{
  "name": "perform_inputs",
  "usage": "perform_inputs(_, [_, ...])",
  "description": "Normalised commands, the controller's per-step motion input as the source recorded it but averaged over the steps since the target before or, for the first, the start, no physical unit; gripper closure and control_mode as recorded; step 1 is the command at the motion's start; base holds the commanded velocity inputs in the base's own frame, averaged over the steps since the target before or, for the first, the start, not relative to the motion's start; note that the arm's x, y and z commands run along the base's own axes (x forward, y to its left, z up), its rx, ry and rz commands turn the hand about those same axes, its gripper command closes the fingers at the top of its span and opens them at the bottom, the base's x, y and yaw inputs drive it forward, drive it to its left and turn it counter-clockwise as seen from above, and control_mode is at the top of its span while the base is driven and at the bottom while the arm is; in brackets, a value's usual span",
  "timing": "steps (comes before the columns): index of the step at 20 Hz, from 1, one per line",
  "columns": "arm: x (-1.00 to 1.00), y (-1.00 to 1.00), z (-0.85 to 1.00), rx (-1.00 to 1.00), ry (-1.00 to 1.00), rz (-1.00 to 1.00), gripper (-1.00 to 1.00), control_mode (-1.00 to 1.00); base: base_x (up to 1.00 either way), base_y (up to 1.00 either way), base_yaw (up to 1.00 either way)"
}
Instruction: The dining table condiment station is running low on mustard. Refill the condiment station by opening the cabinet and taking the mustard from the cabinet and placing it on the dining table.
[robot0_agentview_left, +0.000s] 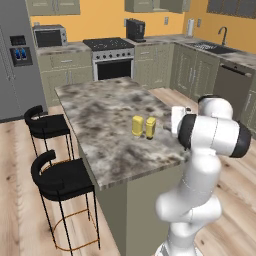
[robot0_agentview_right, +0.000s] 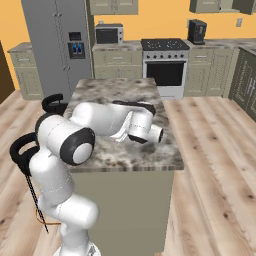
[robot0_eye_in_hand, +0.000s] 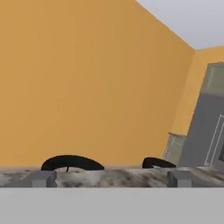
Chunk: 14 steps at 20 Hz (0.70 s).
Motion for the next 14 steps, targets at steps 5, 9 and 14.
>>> perform_inputs(5, [-0.99,0.58,0.49,-0.33,-0.17,0.07,-1.00,-1.00,0.00,0.00,0.00])
perform_inputs(9, [-0.78,0.62,0.63,-0.28,-0.25,0.11,-1.00,-1.00,0.00,0.00,0.00])
perform_inputs(14, [-0.66,0.48,0.53,-0.28,-0.36,0.04,-1.00,-1.00,0.00,0.00,0.00])
